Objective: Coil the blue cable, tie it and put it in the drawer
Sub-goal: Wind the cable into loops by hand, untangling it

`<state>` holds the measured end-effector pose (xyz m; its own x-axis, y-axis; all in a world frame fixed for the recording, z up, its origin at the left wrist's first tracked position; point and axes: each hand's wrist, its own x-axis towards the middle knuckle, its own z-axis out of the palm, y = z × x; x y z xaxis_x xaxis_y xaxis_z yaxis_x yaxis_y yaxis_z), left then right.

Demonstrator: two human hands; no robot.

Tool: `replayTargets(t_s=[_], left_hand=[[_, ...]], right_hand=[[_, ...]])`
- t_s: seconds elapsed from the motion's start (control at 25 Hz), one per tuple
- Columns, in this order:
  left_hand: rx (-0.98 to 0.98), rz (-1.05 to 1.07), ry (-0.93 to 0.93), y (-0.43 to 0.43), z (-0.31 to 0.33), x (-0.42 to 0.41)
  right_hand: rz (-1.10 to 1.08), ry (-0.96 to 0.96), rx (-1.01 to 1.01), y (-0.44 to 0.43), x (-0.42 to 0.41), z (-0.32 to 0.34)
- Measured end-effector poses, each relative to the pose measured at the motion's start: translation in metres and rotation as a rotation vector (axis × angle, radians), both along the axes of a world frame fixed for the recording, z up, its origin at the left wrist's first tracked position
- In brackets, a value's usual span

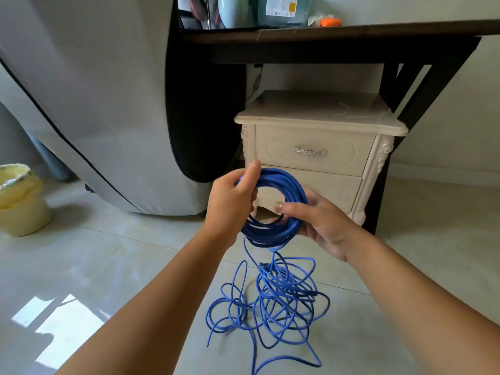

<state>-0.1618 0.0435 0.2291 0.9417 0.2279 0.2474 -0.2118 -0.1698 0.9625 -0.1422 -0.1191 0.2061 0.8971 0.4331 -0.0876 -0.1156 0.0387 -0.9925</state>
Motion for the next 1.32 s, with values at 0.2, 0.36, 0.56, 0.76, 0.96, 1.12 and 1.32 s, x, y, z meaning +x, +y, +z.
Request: replayTargets(t_s=[0.2, 0.36, 0.56, 0.76, 0.96, 1.12, 1.32], left_hand=[[-0.283, 0.11, 0.141, -0.011, -0.002, -0.008], [-0.263, -0.073, 0.215, -0.008, -0.01, -0.009], [-0.083, -0.364, 0.269, 0.02, -0.006, -0.005], [0.251, -0.391, 0.109, 0.014, -0.001, -0.006], [0.491, -0.338, 0.08, 0.008, -0.005, -0.001], [0.337, -0.279, 0.054, -0.005, -0.007, -0.002], [0.12, -0.137, -0.012, -0.008, -0.004, 0.006]], right_hand=[[-0.197, 0.163, 0.333, 0.018, -0.008, 0.001], [-0.451, -0.035, 0.097, 0.022, -0.006, 0.0], [-0.488, -0.35, -0.208, 0.011, 0.001, 0.01], [-0.282, -0.597, -0.434, 0.009, -0.004, 0.017], [-0.257, -0.74, -0.632, 0.009, -0.007, 0.013], [-0.312, -0.622, -0.471, 0.007, -0.001, 0.011], [-0.085, -0.128, -0.08, -0.012, -0.003, 0.017]])
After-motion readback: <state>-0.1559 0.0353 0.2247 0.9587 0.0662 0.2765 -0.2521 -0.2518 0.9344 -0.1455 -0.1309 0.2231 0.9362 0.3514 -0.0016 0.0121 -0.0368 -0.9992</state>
